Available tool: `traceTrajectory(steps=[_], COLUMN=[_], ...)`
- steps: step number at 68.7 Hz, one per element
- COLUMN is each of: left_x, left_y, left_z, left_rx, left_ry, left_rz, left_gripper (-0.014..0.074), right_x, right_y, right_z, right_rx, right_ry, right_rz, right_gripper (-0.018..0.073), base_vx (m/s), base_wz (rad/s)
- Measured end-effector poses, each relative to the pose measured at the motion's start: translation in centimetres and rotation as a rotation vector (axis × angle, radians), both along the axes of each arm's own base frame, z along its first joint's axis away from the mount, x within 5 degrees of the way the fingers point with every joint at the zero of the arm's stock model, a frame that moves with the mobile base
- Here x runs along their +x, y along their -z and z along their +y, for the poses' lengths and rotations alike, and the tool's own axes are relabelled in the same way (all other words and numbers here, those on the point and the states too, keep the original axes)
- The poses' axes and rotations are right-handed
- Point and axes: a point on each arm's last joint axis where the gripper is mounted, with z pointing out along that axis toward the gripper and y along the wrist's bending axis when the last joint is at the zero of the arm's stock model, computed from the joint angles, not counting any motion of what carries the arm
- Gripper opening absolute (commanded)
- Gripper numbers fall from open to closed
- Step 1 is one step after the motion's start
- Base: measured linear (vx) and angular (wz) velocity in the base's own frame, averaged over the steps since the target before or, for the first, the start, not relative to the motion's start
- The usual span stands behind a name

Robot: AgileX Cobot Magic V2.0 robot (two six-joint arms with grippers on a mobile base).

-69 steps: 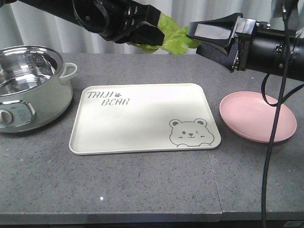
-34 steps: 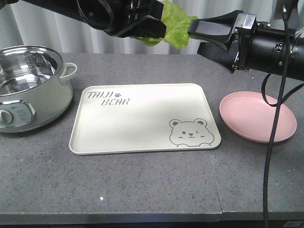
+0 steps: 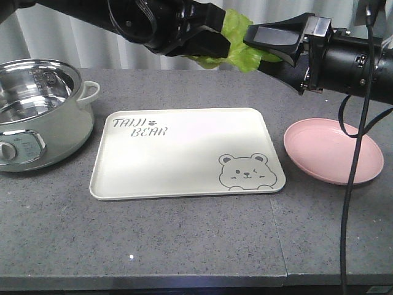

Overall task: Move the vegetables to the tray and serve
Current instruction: 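Bring the right gripper to the held lettuce and grasp it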

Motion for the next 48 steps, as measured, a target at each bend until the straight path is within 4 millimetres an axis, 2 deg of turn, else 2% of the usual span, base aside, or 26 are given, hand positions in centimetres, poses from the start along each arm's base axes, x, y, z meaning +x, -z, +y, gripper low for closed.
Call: traceTrajectory(steps=[8,15,36,48], left_x=[-0.41,-0.43,-0.37,-0.37], left_y=[0.11,0.08,0.15,0.14], left_z=[-0.73,-0.82,-0.76,-0.76], left_rx=[0.002,0.0,0.012,0.013], left_ry=[0.022,0.023,0.019,0.02], left_rz=[0.0,-0.007,-0.013,-0.015], left_gripper=[-0.0008,-0.0008,-0.0008,0.0001], right_x=[0.0,0.0,0.11,0.12], right_y=[0.0,0.0,0.02,0.02], right_z=[0.0,0.0,-0.07,-0.08], right_rx=[0.0,0.0,-0.002,-0.009], right_ry=[0.0,0.0,0.014,0.016], right_rz=[0.0,0.0,0.0,-0.01], right_gripper=[0.0557,0.047,-0.0016,-0.0008], base_vx=[0.0,0.0,0.0,0.0], base_wz=[0.0,0.0,0.0,0.0])
